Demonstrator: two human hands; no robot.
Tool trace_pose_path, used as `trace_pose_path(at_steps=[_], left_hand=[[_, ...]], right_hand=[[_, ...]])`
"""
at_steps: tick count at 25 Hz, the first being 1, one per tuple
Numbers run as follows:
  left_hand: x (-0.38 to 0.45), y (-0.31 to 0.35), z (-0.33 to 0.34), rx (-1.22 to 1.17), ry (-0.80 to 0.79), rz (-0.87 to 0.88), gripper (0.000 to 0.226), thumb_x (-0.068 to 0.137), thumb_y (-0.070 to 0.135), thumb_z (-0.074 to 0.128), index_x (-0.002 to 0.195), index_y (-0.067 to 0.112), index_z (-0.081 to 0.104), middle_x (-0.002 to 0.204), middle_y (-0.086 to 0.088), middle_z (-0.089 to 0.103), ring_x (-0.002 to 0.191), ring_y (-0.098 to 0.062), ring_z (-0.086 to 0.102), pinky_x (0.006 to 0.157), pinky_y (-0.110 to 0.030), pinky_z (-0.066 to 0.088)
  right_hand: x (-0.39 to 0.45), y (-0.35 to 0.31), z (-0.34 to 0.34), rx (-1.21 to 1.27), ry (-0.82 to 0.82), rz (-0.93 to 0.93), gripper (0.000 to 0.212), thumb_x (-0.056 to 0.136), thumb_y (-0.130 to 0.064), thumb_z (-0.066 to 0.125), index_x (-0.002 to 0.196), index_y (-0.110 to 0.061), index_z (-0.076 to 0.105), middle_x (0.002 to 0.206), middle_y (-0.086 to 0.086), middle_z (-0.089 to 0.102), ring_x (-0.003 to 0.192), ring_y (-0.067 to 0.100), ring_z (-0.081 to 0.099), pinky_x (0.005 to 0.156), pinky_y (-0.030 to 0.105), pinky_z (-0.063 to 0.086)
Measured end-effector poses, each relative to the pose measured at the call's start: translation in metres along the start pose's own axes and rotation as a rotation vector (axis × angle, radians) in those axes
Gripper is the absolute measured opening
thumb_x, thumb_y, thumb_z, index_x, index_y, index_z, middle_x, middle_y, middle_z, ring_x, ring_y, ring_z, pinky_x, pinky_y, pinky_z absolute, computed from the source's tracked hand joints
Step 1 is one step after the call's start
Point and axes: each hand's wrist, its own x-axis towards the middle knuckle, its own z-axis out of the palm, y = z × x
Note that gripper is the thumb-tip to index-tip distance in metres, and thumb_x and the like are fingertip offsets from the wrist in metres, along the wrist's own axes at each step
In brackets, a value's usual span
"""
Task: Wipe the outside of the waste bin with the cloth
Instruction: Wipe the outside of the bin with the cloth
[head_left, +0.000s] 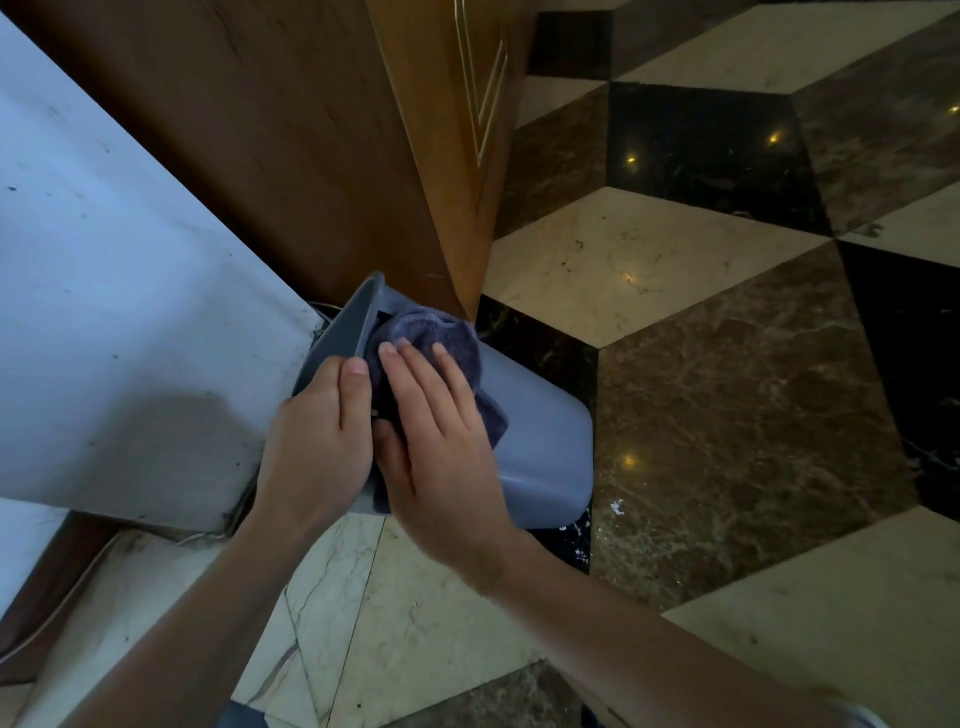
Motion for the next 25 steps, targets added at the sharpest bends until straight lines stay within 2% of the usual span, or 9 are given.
trace_pose_path(at_steps=[3,5,7,10,13,17,20,22,25], left_hand=[[0.000,-0.001,-0.002,0.001,-0.007,0.003,0.031,0.100,0.035,0.030,0.077,0.019,0.045,0.064,0.006,0.052,0.057,-0.010,0.052,0.046,-0.022,0.035],[0.001,-0.006,-0.005,-0.032,-0.010,-0.063,0.033,0.103,0.033,0.030,0.075,0.022,0.042,0.064,0.005,0.049,0.056,-0.010,0.051,0.040,-0.011,0.036],[0.002,-0.012,-0.010,-0.050,0.004,-0.146,0.036,0.104,0.030,0.029,0.069,0.024,0.038,0.063,0.003,0.045,0.055,-0.010,0.047,0.038,-0.008,0.035],[-0.001,-0.021,-0.018,-0.028,0.007,-0.193,0.040,0.104,0.031,0.026,0.066,0.023,0.036,0.061,-0.002,0.042,0.056,-0.012,0.044,0.046,-0.024,0.031],[-0.003,-0.023,-0.019,-0.058,0.004,-0.233,0.040,0.104,0.032,0.026,0.068,0.020,0.039,0.063,-0.003,0.044,0.058,-0.013,0.045,0.050,-0.026,0.031],[-0.005,-0.018,-0.015,-0.127,-0.006,-0.301,0.038,0.103,0.036,0.026,0.072,0.021,0.041,0.069,-0.002,0.047,0.063,-0.011,0.048,0.051,-0.024,0.034],[-0.007,-0.014,-0.013,-0.156,-0.001,-0.297,0.039,0.103,0.037,0.026,0.068,0.022,0.038,0.064,0.001,0.047,0.057,-0.006,0.048,0.051,-0.022,0.037],[-0.006,-0.010,-0.010,-0.167,-0.005,-0.274,0.039,0.102,0.038,0.027,0.070,0.022,0.040,0.065,-0.001,0.051,0.060,-0.008,0.055,0.055,-0.030,0.045],[0.002,-0.003,-0.003,-0.115,0.040,-0.213,0.034,0.100,0.035,0.027,0.077,0.018,0.046,0.075,-0.010,0.057,0.080,-0.040,0.060,0.070,-0.050,0.050]], right_hand=[[-0.001,0.017,-0.004,-0.109,0.016,0.062,0.053,0.102,-0.041,0.039,0.151,-0.024,0.039,0.158,-0.003,0.039,0.152,0.021,0.018,0.122,0.041,0.019],[0.001,0.030,-0.004,-0.112,0.027,0.170,0.051,0.100,-0.043,0.038,0.149,-0.028,0.042,0.157,-0.006,0.042,0.151,0.021,0.022,0.121,0.040,0.021],[0.001,0.046,-0.006,-0.109,0.034,0.266,0.049,0.100,-0.041,0.036,0.146,-0.028,0.046,0.154,-0.006,0.045,0.149,0.020,0.025,0.120,0.040,0.024],[-0.007,0.076,-0.014,-0.112,0.052,0.344,0.050,0.099,-0.036,0.033,0.142,-0.021,0.052,0.149,-0.002,0.052,0.145,0.022,0.034,0.119,0.043,0.027],[-0.019,0.105,-0.021,-0.096,0.091,0.438,0.045,0.100,-0.029,0.037,0.139,-0.015,0.054,0.142,0.004,0.056,0.139,0.027,0.040,0.116,0.044,0.030],[-0.012,0.124,-0.029,0.042,0.111,0.614,0.038,0.103,-0.018,0.042,0.140,-0.017,0.051,0.141,0.004,0.056,0.136,0.026,0.042,0.106,0.032,0.032],[0.002,0.099,-0.024,0.078,0.133,0.555,0.039,0.103,-0.013,0.042,0.140,-0.014,0.053,0.137,0.007,0.060,0.131,0.027,0.050,0.106,0.038,0.040],[0.013,0.066,-0.015,0.142,0.131,0.465,0.038,0.102,-0.015,0.042,0.138,-0.014,0.055,0.136,0.008,0.061,0.127,0.027,0.054,0.103,0.040,0.044],[0.026,0.014,-0.002,0.178,0.088,0.276,0.043,0.099,-0.025,0.038,0.135,-0.013,0.057,0.134,0.010,0.063,0.123,0.026,0.058,0.098,0.037,0.047]])
